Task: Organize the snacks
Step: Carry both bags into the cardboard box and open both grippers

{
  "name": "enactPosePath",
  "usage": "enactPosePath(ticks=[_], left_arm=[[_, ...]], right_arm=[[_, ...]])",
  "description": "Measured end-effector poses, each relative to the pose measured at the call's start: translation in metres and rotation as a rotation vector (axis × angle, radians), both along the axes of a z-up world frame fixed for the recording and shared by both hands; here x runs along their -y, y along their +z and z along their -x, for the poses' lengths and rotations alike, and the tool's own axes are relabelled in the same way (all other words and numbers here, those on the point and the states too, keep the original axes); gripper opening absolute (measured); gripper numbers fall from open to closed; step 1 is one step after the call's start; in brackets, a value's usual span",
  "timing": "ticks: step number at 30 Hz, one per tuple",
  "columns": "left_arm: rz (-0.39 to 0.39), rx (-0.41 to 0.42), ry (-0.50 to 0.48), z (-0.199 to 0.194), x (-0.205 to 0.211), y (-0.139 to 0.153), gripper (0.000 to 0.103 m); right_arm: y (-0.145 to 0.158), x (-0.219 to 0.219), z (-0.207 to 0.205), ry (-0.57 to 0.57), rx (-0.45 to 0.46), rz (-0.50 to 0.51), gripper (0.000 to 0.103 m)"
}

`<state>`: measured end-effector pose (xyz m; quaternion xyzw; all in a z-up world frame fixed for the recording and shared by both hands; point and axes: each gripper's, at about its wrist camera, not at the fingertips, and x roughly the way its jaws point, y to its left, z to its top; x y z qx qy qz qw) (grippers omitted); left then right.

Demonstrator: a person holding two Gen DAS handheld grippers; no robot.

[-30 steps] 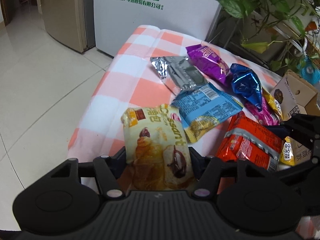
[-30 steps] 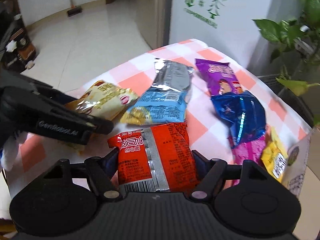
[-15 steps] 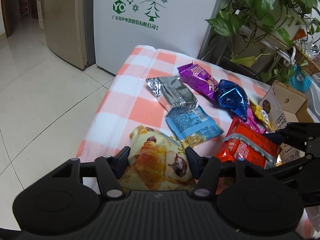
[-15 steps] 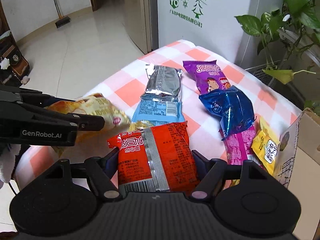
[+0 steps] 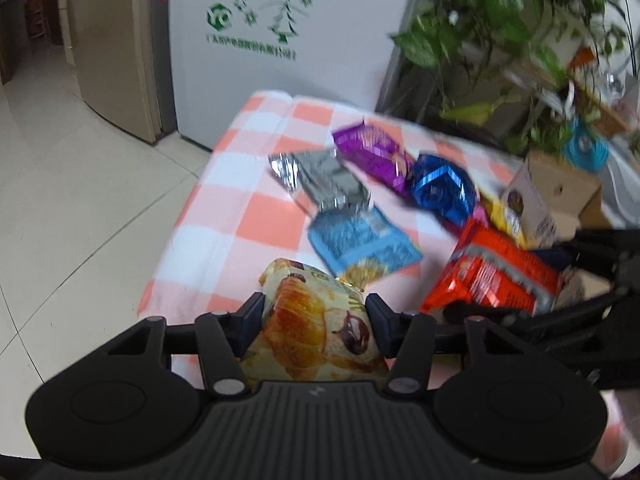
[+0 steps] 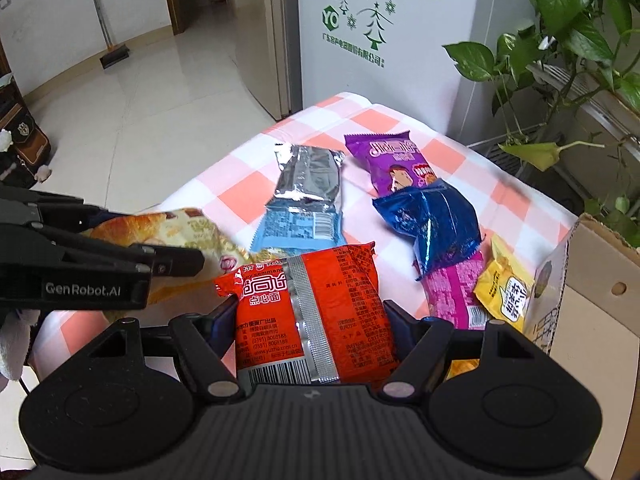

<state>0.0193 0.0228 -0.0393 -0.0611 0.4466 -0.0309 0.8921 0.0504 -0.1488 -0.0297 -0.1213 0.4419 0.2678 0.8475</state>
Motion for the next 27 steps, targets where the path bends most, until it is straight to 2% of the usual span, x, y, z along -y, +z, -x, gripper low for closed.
enactPosePath(ticks=[2,4,7,10,12,13,15,19,27], left_arm=[[0.000,-0.026,-0.009,0.000,-0.001,-0.008,0.054],[0.009,-0.065,-0.048,-0.002,0.000,-0.017,0.062],[-0.051,-0.066,-0.081,0.000,0.008,-0.026,0.073],[-0.094,-0.069,-0.119,0.000,0.016,-0.031,0.074],[-0.102,-0.075,-0.132,0.000,0.019,-0.036,0.070],[-0.106,-0.076,-0.134,0.000,0.020,-0.038,0.056],[-0.120,-0.061,-0.138,0.001,0.020,-0.039,0.053],[-0.080,-0.027,-0.107,0.005,0.017,-0.026,0.052],[-0.070,0.095,-0.113,0.014,0.029,0.012,0.052]], right_arm=[[-0.002,0.002,-0.001,-0.010,-0.015,-0.004,0.080],[-0.003,0.003,-0.002,-0.018,-0.020,-0.007,0.080],[-0.002,0.003,-0.003,-0.022,-0.024,-0.019,0.080],[-0.001,0.004,-0.003,-0.022,-0.025,-0.026,0.080],[0.000,0.005,-0.002,-0.022,-0.022,-0.025,0.080],[0.000,0.005,-0.002,-0.023,-0.023,-0.027,0.080],[0.001,0.007,-0.001,-0.024,-0.020,-0.027,0.080],[0.006,0.010,0.001,-0.028,-0.011,-0.037,0.080],[0.017,0.021,0.009,-0.061,0.025,-0.055,0.080]])
